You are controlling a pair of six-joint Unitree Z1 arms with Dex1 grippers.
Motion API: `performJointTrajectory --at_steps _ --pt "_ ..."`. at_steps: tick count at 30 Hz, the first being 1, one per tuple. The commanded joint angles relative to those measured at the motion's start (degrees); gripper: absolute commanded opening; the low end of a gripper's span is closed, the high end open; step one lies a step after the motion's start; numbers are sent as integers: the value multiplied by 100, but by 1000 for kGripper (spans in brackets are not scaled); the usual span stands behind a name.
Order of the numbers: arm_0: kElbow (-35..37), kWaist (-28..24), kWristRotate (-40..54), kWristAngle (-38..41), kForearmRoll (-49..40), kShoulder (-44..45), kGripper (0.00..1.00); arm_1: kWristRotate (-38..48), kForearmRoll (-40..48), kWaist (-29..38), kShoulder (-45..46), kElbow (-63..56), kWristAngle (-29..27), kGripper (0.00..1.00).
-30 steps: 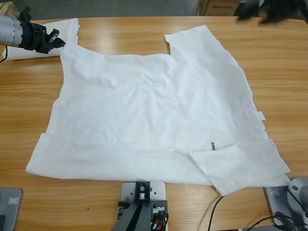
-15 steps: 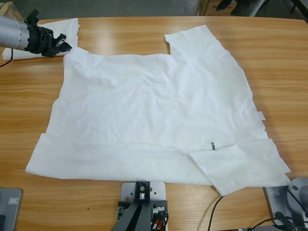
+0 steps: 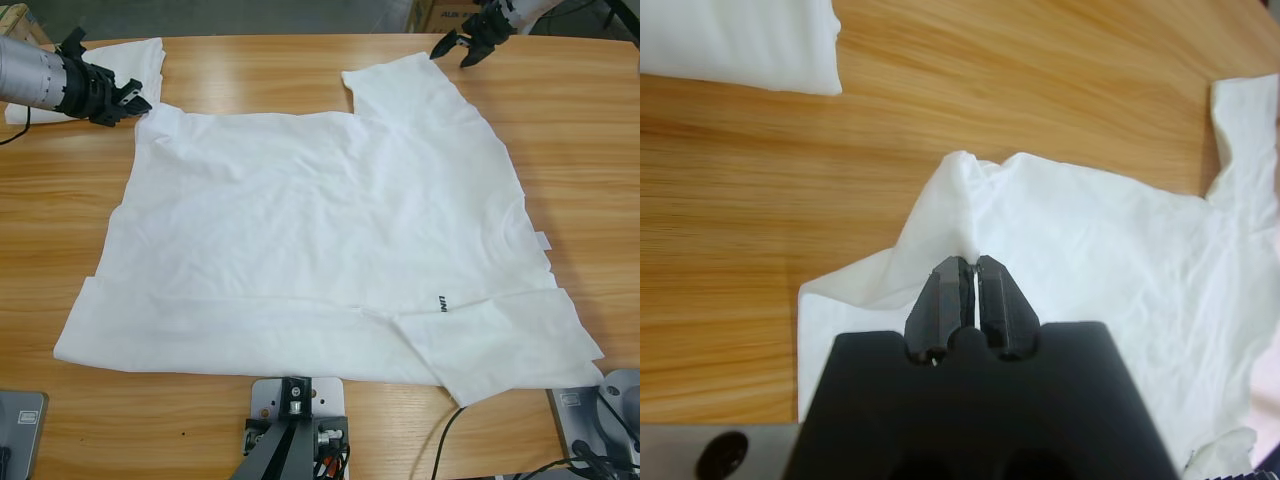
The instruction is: Fold clothes
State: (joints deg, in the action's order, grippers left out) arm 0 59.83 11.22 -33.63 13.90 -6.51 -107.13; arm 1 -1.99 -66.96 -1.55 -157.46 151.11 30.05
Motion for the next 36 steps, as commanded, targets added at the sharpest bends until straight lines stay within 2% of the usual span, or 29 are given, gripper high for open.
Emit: performJointTrajectory --at_steps 1,4,7,9,12,13,14,16,18,19,29,36 --pt "-88 38 58 -63 -87 -318 0 6 79 287 -581 697 274 964" --pt "-98 38 58 -63 -87 -323 0 22 90 306 -584 700 274 946" --pt "-118 38 58 -63 -87 -335 0 41 130 435 -599 712 200 807" --pt "-130 38 58 -63 -87 -326 0 45 139 468 -611 728 114 688" --pt "-149 38 58 -63 -87 -318 0 41 109 473 -611 728 12 327" --pt "-156 38 58 -63 -87 -318 0 41 104 484 -611 728 -17 302" --pt "-163 38 58 -63 -87 -319 0 41 99 489 -611 726 -43 219" --pt "-165 38 58 -55 -87 -319 0 41 78 491 -604 726 -118 121" --pt "-161 38 58 -55 -87 -318 0 32 69 482 -602 726 -203 87" --pt "-167 38 58 -55 -87 -318 0 32 76 472 -602 726 -236 21" --pt "-235 38 49 -63 -87 -291 0 -115 60 391 -595 784 -400 0" --pt "-183 28 40 -81 -52 -256 0 -219 -70 317 101 777 198 0"
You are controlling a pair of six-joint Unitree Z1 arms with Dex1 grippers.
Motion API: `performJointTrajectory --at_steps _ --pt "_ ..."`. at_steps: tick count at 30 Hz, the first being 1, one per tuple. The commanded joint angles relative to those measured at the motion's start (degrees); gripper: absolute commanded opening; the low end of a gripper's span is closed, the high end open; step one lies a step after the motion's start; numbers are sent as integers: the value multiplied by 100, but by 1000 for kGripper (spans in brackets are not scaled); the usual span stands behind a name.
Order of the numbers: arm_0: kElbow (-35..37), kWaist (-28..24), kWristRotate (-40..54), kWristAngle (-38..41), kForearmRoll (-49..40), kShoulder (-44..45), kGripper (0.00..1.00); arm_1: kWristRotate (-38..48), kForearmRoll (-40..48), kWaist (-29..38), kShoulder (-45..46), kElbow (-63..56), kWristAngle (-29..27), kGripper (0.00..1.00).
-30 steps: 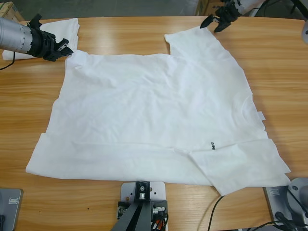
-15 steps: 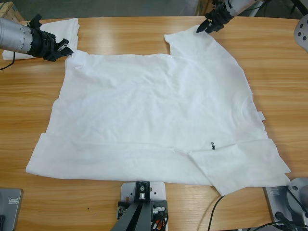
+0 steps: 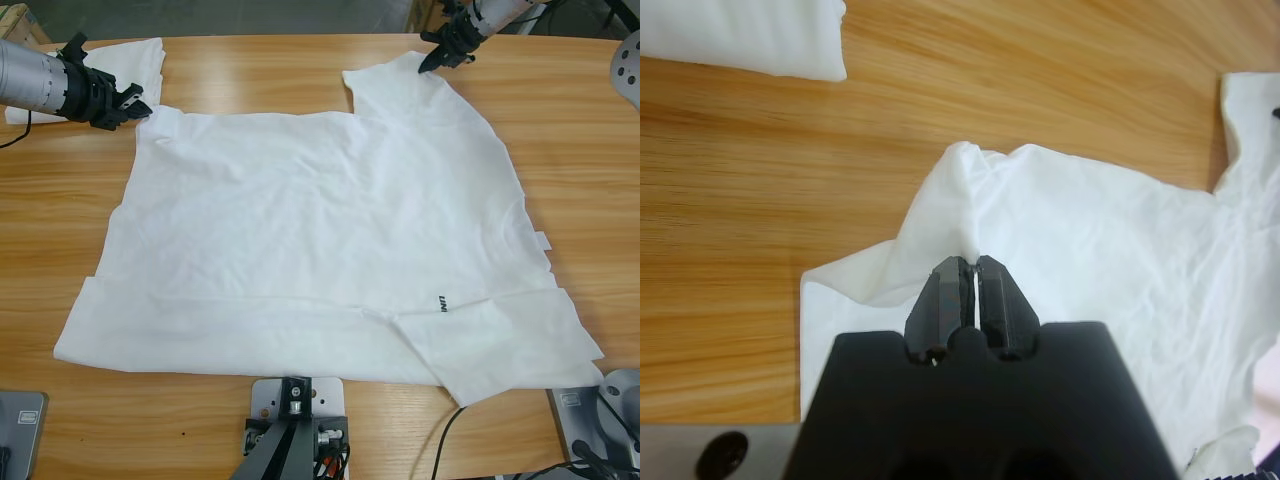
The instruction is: Fold clothes
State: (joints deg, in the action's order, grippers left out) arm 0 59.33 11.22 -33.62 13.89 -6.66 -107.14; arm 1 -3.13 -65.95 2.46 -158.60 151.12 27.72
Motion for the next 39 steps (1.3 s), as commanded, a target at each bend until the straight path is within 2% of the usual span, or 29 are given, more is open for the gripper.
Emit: performJointTrajectory --at_steps 1,6,15,22,29,34,39 --pt "-124 24 40 -72 -23 -247 0 -121 -359 -59 348 707 535 0" --pt "-125 1 40 -51 -20 -45 0 -497 -1292 169 1114 193 571 0" --pt "-259 -129 -7 181 -104 396 0 -754 -1501 204 2324 -1315 714 0" --pt "-614 -220 -92 429 -422 649 0 -758 -675 550 3744 -4240 788 0" --pt "-1098 -217 -100 589 -424 811 0 -118 -206 761 5345 -6625 767 0" --pt "-1275 -224 -92 640 -496 1173 0 164 -5 684 6089 -7824 761 0" --pt "-1425 -268 -74 826 -1210 1670 0 302 91 607 6249 -8524 709 0"
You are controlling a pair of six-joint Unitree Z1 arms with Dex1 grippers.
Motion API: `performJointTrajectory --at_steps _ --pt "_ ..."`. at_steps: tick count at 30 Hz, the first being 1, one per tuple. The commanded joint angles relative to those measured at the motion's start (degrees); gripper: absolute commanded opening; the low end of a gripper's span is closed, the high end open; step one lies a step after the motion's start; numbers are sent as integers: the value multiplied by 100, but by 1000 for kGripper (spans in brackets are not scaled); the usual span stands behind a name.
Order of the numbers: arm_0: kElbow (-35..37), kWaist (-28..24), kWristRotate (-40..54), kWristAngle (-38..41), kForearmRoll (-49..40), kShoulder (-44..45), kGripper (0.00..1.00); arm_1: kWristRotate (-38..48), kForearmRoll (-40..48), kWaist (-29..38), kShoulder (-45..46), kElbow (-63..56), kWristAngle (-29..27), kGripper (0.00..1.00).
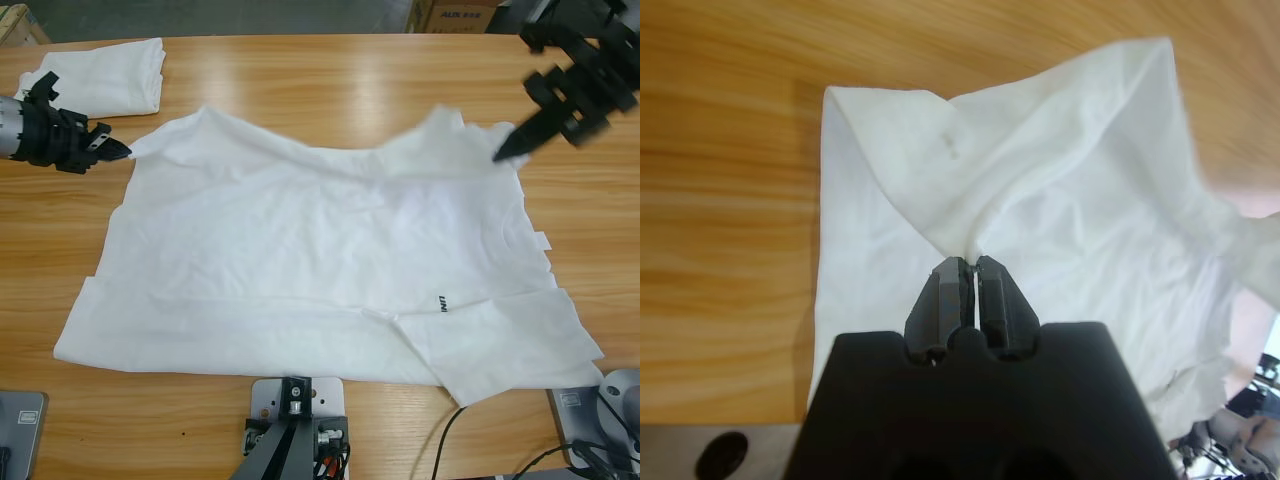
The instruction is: Fold clothes
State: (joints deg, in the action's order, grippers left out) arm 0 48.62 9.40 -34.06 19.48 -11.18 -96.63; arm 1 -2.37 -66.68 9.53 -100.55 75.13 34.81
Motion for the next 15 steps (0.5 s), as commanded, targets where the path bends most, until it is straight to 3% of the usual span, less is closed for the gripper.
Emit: performJointTrajectory --at_steps 1,7,15 --pt "-438 -107 -27 302 -891 712 0 258 164 -101 474 -1034 -1 0" --pt "-837 -175 -1 475 -1326 1106 0 501 -84 -109 986 -1306 -132 0" --pt "-1081 -716 505 461 -1718 1085 0 1023 -481 -95 1831 -2031 -27 0"
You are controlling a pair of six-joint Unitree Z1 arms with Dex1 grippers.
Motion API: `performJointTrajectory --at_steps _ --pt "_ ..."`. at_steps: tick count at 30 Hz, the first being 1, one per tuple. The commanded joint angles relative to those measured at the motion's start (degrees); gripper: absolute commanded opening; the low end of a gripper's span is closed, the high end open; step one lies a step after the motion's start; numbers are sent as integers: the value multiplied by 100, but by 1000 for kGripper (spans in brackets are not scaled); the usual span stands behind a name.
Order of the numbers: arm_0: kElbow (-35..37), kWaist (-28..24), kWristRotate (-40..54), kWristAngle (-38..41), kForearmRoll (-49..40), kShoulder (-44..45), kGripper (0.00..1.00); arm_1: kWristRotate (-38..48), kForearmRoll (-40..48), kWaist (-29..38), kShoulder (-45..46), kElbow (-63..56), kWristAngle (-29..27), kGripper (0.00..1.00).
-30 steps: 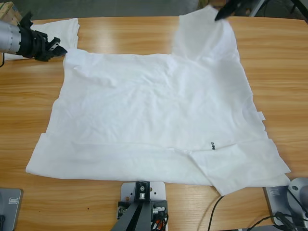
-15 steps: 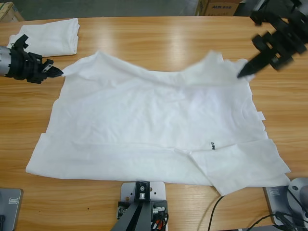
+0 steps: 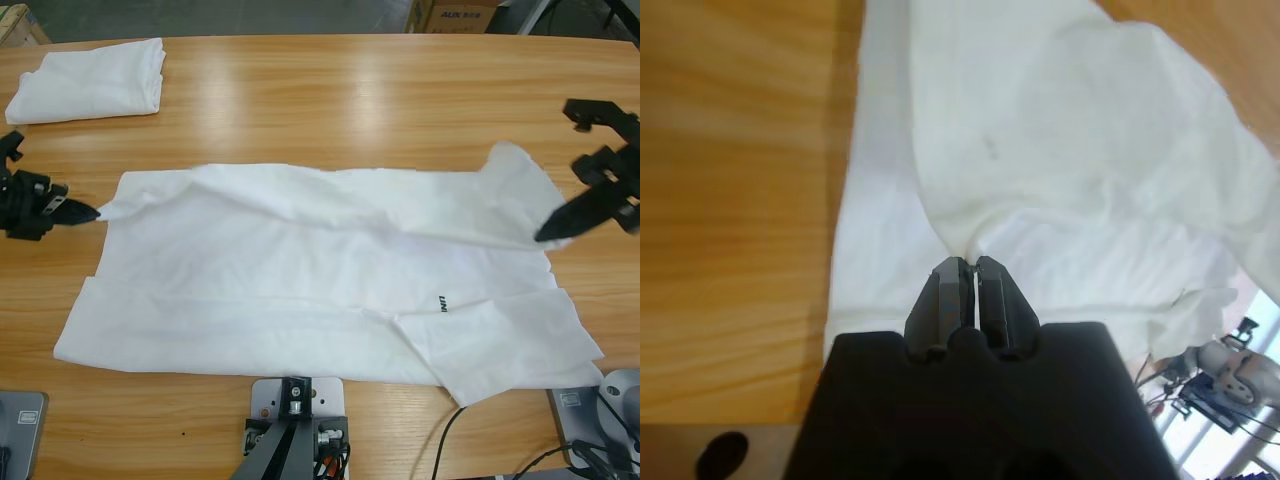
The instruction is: Fold clothes
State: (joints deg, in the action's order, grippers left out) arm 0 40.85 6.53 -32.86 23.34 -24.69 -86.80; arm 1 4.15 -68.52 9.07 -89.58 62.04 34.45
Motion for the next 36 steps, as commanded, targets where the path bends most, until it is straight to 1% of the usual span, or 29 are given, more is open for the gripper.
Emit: performJointTrajectory --at_steps 1,4,8,14,26,27,28,29,31,32,33,34,35,36 --pt "-280 -449 410 74 -427 132 0 468 -281 1 875 -815 -3 0" --pt "-134 -451 412 83 -780 197 0 633 -334 42 977 -808 -10 0" --pt "369 -478 540 83 -1740 466 0 735 -550 47 1151 -720 -161 0" --pt "381 -469 610 92 -1777 279 0 863 -707 163 1204 -685 -270 0" --pt "429 -469 623 155 -1777 9 0 993 -678 163 1151 -720 -420 0" --pt "416 -469 623 178 -1780 -7 40 1007 -671 163 1139 -720 -444 0" --pt "406 -469 623 230 -1785 -30 250 1019 -671 165 1128 -721 -469 0" --pt "406 -469 635 267 -1784 -39 497 1034 -670 161 1121 -721 -499 0" --pt "406 -469 640 320 -1777 -63 813 1074 -663 161 1104 -729 -529 0" --pt "406 -469 640 348 -1780 -74 950 1164 -656 161 1109 -727 -601 0" --pt "406 -469 640 362 -1796 -56 982 1317 -654 163 1141 -709 -720 146" --pt "411 -469 640 360 -1826 -4 992 1533 -664 182 1181 -671 -891 757" --pt "415 -469 638 364 -1849 72 996 1760 -687 209 1223 -644 -1049 988" --pt "415 -469 633 375 -1861 156 996 1868 -698 225 1259 -634 -1146 1000"
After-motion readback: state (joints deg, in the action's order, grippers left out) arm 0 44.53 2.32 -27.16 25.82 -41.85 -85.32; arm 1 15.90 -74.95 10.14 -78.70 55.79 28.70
